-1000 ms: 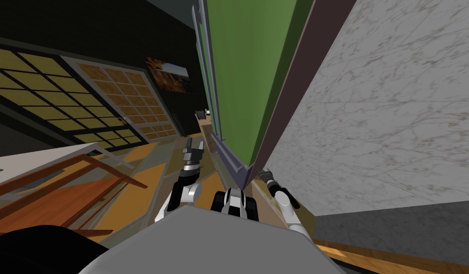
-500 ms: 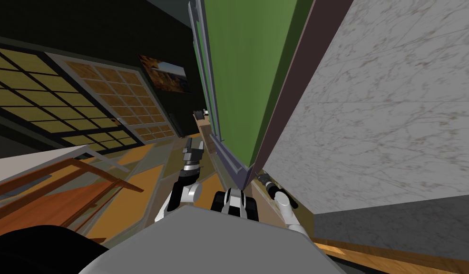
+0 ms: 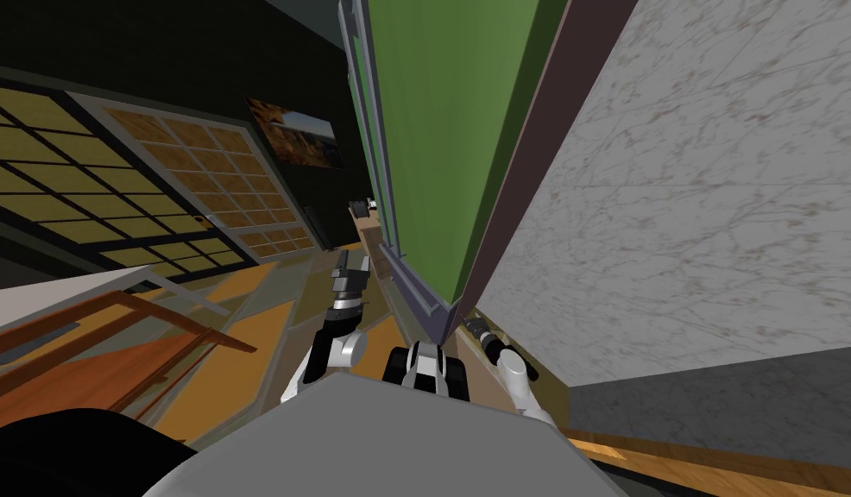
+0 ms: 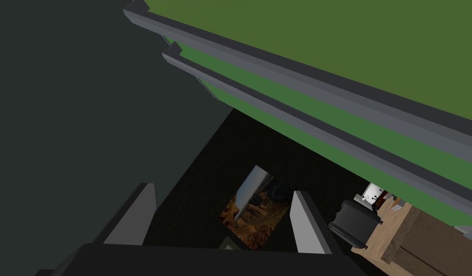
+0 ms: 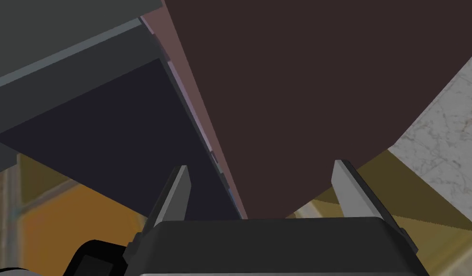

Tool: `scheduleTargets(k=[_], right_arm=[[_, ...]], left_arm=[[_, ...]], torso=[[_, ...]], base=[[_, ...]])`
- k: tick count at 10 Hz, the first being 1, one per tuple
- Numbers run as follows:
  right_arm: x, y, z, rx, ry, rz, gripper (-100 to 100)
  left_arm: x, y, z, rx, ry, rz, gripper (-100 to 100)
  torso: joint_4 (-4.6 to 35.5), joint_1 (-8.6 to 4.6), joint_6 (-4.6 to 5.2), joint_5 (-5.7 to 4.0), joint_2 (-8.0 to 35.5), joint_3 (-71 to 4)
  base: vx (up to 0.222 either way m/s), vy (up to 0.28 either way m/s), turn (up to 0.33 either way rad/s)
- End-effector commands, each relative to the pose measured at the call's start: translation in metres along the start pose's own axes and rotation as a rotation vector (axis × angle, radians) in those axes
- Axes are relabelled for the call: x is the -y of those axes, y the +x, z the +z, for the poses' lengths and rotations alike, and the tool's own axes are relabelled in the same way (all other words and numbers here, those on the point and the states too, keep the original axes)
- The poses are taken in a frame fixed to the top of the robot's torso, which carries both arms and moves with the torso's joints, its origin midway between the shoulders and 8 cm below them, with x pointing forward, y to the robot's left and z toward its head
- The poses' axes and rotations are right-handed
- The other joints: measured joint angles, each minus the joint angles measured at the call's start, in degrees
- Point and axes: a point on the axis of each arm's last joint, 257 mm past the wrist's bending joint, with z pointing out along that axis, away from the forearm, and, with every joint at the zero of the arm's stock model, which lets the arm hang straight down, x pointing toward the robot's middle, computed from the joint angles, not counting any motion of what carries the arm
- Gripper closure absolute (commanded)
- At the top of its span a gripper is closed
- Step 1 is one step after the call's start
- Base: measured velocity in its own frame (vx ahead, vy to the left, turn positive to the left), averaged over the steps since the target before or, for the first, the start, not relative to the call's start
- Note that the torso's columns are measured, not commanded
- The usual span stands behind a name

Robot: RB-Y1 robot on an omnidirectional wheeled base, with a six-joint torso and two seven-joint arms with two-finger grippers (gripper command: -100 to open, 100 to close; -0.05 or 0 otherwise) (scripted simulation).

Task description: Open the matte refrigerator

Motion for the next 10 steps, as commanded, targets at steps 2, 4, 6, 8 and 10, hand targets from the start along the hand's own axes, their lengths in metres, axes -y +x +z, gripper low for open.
scheduleTargets(k=[2, 4, 6, 8, 10], right_arm=[[0.015, -0.015, 0.001, 0.024, 0.061, 0.1, -100], [0.036, -0.038, 0.001, 0.066, 0.132, 0.229, -100], [0.052, -0.045, -0.002, 0.079, 0.185, 0.309, -100], [0.067, -0.051, -0.005, 0.089, 0.235, 0.382, -100], [0.08, -0.055, -0.007, 0.096, 0.273, 0.449, -100]], left_arm=[[0.0, 0.0, 0.0, 0.0, 0.0, 0.0, 0], [0.0, 0.0, 0.0, 0.0, 0.0, 0.0, 0], [0.0, 0.0, 0.0, 0.0, 0.0, 0.0, 0], [0.0, 0.0, 0.0, 0.0, 0.0, 0.0, 0], [0.0, 0.0, 0.0, 0.0, 0.0, 0.0, 0]], torso=[[0.01, -0.02, 0.0, 0.0, 0.04, 0.02], [0.02, -0.09, 0.02, -0.03, 0.09, 0.06], [0.01, -0.01, 0.0, 0.0, 0.03, 0.02], [0.02, -0.05, 0.01, -0.01, 0.08, 0.04], [0.02, 0.0, -0.15, -0.09, 0.0, 0.04]], base=[[0.023, 0.02, -0.011], [0.029, 0.022, -0.088], [0.039, 0.03, -0.043], [0.034, 0.025, -0.057], [0.02, 0.01, -0.048]])
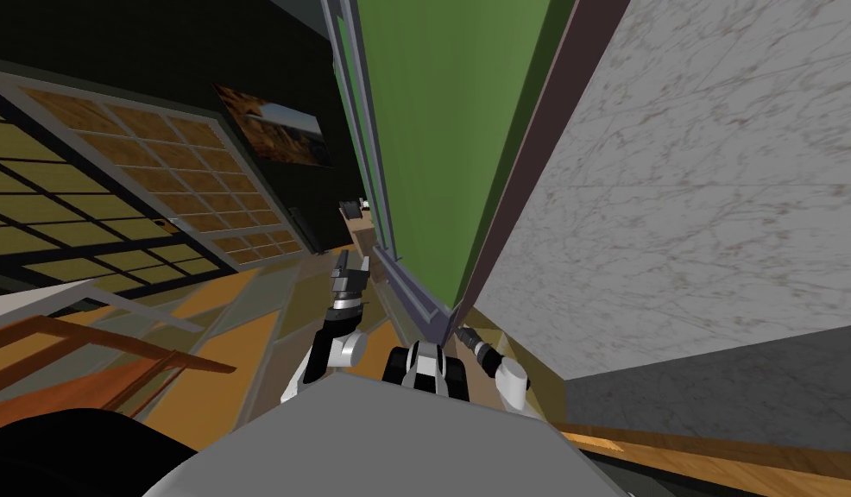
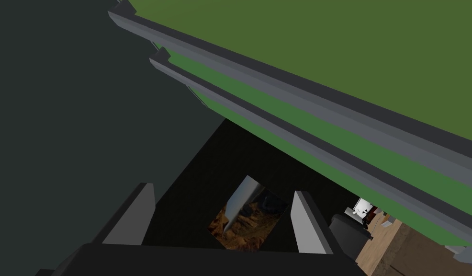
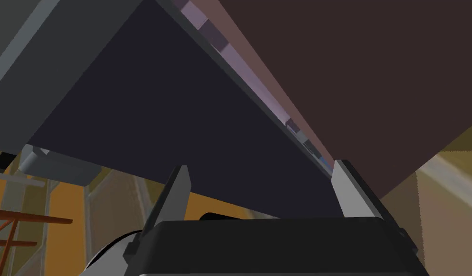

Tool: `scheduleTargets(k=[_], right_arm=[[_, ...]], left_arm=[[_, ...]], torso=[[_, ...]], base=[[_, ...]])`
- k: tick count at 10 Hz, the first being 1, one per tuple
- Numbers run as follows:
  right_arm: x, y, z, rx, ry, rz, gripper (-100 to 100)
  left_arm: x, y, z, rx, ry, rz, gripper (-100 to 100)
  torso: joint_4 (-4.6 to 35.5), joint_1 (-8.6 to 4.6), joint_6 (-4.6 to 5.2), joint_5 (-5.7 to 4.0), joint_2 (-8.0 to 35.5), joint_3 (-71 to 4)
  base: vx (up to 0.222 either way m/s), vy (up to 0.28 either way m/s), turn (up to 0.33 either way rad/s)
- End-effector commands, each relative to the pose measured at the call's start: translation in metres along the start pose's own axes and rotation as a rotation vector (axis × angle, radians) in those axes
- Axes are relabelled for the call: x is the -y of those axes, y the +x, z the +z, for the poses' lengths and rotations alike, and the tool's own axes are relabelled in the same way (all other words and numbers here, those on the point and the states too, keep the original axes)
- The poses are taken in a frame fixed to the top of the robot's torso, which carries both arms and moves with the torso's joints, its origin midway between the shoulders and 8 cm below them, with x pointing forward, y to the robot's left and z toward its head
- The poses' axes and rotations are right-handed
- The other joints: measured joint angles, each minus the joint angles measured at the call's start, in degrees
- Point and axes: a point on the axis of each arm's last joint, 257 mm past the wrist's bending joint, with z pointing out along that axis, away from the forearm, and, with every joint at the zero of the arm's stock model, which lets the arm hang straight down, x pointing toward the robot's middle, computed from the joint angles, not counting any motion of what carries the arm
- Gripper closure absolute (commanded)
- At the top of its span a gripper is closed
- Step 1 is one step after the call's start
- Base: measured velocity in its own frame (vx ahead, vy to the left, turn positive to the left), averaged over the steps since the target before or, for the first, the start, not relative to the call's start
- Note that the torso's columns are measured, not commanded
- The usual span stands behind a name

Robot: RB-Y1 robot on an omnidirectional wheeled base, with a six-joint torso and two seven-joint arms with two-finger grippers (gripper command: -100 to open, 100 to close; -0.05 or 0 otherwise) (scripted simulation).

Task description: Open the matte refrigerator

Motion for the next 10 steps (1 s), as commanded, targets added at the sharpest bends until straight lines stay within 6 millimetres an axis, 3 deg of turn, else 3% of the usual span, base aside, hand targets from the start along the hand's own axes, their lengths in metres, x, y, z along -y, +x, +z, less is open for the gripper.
scheduleTargets(k=[1, 5, 10], right_arm=[[0.015, -0.01, 0.003, 0.007, 0.057, 0.077, -100], [0.045, -0.028, 0.004, 0.008, 0.157, 0.258, -100], [0.071, -0.034, 0.003, 0.002, 0.24, 0.362, -100]], left_arm=[[0.0, 0.0, 0.0, 0.0, 0.0, 0.0, 0], [0.0, 0.0, 0.0, 0.0, 0.0, 0.0, 0], [0.0, 0.0, 0.0, 0.0, 0.0, 0.0, 0]], torso=[[-0.02, 0.07, -0.03, -0.01, -0.08, -0.04], [0.07, 0.33, -0.2, -0.03, 0.08, 0.0], [0.01, 0.86, -0.62, -0.18, 0.23, 0.07]], base=[[0.015, 0.013, -0.032], [0.019, 0.015, -0.068], [0.004, 0.01, -0.033]])
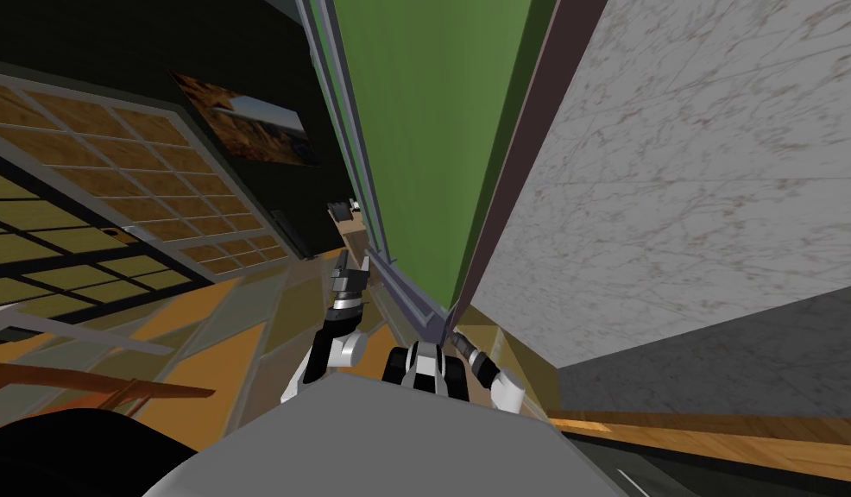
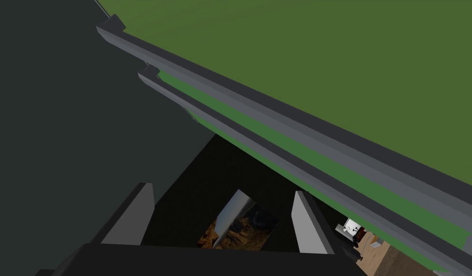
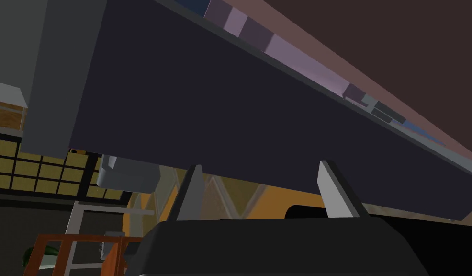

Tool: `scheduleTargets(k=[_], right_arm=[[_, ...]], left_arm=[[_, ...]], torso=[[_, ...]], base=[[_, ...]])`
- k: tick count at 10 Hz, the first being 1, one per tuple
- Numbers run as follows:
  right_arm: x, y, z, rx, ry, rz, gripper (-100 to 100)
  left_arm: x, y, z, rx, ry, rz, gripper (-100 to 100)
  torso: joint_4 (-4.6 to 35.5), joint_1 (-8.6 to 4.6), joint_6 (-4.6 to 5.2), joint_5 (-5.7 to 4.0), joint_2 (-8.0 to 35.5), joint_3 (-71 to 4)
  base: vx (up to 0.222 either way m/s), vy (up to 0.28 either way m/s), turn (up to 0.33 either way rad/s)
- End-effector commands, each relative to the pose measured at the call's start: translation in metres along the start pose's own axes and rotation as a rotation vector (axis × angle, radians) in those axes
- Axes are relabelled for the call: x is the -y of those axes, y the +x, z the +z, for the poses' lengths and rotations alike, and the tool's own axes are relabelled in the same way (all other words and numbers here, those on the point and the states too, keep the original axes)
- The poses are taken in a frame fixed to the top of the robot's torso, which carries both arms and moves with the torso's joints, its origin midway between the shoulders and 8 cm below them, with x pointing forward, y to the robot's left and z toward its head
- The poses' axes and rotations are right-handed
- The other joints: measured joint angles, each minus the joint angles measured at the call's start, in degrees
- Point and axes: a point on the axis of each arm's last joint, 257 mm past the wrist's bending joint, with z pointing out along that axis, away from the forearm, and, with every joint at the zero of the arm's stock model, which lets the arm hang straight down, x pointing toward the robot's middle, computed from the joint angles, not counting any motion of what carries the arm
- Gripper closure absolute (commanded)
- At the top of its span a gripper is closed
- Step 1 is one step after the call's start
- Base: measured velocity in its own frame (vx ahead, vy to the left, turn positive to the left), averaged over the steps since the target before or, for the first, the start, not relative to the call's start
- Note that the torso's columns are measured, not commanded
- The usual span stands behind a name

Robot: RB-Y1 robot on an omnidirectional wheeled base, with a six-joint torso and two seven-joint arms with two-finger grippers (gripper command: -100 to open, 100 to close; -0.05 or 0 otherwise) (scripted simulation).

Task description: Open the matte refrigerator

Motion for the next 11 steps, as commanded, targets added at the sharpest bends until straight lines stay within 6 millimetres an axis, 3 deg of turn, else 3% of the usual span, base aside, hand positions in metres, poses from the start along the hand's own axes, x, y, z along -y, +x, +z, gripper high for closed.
scheduleTargets(k=[1, 4, 5, 8, 11], right_arm=[[0.029, -0.016, 0.01, 0.008, 0.087, 0.076, -100], [0.04, -0.02, 0.012, 0.002, 0.121, 0.119, -100], [0.062, -0.028, 0.019, -0.014, 0.178, 0.195, -100], [0.072, -0.031, 0.023, -0.023, 0.203, 0.227, -100], [0.083, -0.034, 0.027, -0.031, 0.225, 0.254, -100]], left_arm=[[0.0, 0.0, 0.0, 0.0, 0.0, 0.0, 0], [0.0, 0.0, 0.0, 0.0, 0.0, 0.0, 0], [0.0, 0.0, 0.0, 0.0, 0.0, 0.0, 0], [0.0, 0.0, 0.0, 0.0, 0.0, 0.0, 0], [0.0, 0.0, 0.0, 0.0, 0.0, 0.0, 0]], torso=[[0.01, -0.06, 0.09, 0.05, -0.06, -0.03], [-0.02, -0.63, 0.6, 0.23, -0.24, -0.1], [-0.01, -0.89, 0.71, 0.21, -0.18, -0.09], [0.1, -0.16, -0.08, -0.18, -0.06, -0.04], [0.17, -0.05, -0.12, -0.15, -0.19, -0.05]], base=[[0.004, 0.022, -0.062], [0.002, 0.012, -0.033], [0.004, 0.02, -0.059], [0.0, 0.002, -0.006], [0.001, 0.008, -0.022]])
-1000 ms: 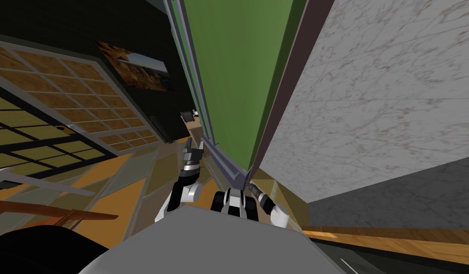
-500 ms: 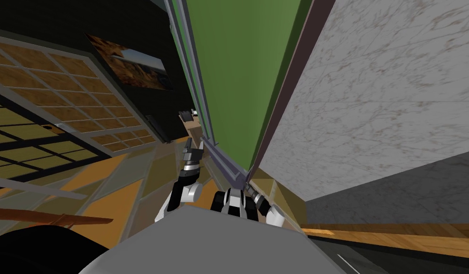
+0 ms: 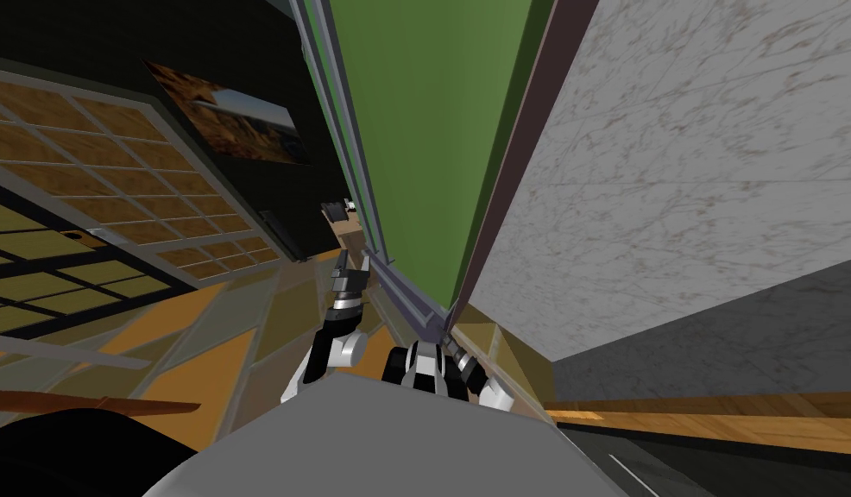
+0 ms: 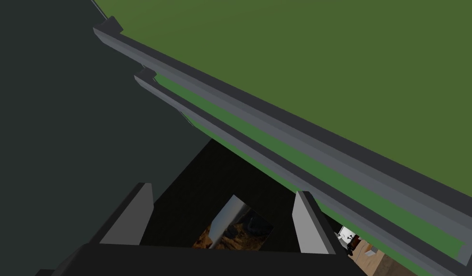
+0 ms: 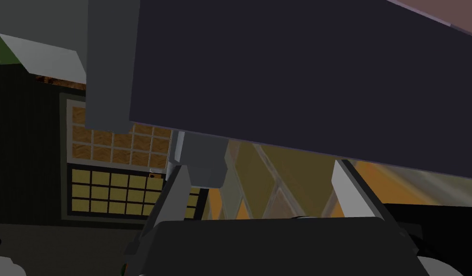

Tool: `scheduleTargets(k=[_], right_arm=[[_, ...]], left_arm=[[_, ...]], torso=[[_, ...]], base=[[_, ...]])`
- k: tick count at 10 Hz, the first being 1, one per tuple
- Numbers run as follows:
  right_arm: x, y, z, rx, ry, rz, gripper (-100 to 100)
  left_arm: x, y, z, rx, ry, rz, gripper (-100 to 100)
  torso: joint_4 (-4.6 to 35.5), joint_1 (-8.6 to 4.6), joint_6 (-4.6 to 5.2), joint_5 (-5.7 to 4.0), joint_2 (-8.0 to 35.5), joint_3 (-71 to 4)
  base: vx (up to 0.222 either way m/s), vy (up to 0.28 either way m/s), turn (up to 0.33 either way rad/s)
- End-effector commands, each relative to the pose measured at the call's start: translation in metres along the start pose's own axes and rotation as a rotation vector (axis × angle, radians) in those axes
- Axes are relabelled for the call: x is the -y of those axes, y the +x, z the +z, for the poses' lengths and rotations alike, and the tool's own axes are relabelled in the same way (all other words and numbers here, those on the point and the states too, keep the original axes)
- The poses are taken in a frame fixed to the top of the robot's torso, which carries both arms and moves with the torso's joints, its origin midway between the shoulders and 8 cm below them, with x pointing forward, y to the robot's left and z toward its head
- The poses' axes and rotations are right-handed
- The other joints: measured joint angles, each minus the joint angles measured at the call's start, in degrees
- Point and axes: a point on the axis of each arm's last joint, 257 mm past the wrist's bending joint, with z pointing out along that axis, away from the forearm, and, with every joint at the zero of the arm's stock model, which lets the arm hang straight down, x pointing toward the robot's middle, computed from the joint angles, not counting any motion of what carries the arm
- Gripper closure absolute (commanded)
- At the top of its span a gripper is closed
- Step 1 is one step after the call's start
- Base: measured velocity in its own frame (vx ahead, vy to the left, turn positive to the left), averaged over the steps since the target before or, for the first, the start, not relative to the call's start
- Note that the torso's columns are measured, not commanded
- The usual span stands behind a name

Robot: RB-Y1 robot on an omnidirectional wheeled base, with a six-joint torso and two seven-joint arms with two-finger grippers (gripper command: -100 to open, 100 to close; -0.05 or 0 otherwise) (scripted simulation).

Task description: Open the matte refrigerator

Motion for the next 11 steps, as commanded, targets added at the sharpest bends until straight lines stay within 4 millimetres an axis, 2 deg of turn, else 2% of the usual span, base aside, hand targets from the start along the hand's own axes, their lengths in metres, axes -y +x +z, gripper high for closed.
scheduleTargets(k=[1, 4, 5, 11], right_arm=[[0.0213, -0.0115, 0.0163, 0.013, 0.061, 0.018, -100], [0.0213, -0.0115, 0.0163, 0.013, 0.061, 0.018, -100], [0.0283, -0.0153, 0.021, 0.007, 0.078, 0.038, -100], [0.0283, -0.0153, 0.021, 0.007, 0.078, 0.038, -100]], left_arm=[[0.0, 0.0, 0.0, 0.0, 0.0, 0.0, 0], [0.0, 0.0, 0.0, 0.0, 0.0, 0.0, 0], [0.0, 0.0, 0.0, 0.0, 0.0, 0.0, 0], [0.0, 0.0, 0.0, 0.0, 0.0, 0.0, 0]], torso=[[0.0, 0.0, -0.03, 0.0, -0.12, -0.03], [-0.19, -0.88, 0.87, 0.38, -0.03, -0.04], [-0.19, -0.9, 0.89, 0.38, 0.02, -0.01], [-0.19, -0.87, 0.9, 0.4, 0.02, -0.01]], base=[[-0.001, -0.005, 0.015], [0.001, 0.004, -0.011], [0.0, 0.0, 0.0], [0.0, -0.002, 0.005]])
